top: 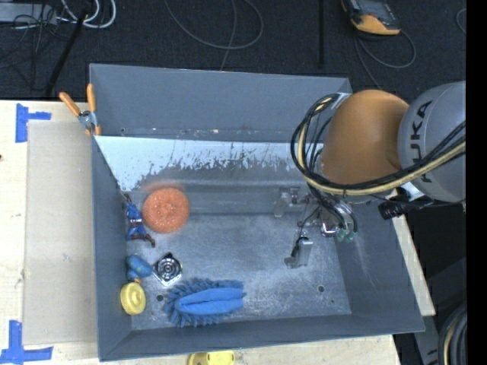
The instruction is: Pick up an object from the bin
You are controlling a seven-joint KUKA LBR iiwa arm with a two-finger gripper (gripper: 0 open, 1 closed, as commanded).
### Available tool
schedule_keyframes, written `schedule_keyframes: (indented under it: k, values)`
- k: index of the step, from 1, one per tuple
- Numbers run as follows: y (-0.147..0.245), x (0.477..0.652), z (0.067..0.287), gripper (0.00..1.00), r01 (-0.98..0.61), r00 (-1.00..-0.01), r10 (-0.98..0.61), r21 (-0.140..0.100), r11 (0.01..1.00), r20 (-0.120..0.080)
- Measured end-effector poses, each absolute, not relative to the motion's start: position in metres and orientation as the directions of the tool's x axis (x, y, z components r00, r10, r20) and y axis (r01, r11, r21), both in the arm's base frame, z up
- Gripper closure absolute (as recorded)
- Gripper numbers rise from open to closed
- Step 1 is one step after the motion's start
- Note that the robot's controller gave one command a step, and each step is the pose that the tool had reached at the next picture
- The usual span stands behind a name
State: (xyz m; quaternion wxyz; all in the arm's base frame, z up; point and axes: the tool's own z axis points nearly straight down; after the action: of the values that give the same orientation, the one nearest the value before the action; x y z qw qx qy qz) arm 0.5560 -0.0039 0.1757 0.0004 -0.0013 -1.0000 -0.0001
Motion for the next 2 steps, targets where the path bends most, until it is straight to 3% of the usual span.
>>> schedule_keyframes:
  k: [1, 2]
  values:
    - [0.066, 0.525, 0.105, 0.0, -0.052, -0.999, -0.052, 0.0, 0.999, -0.004]
    - [0.102, 0.5, 0.101, 0.0, -0.222, -0.975, -0.222, 0.001, 0.975, 0.008]
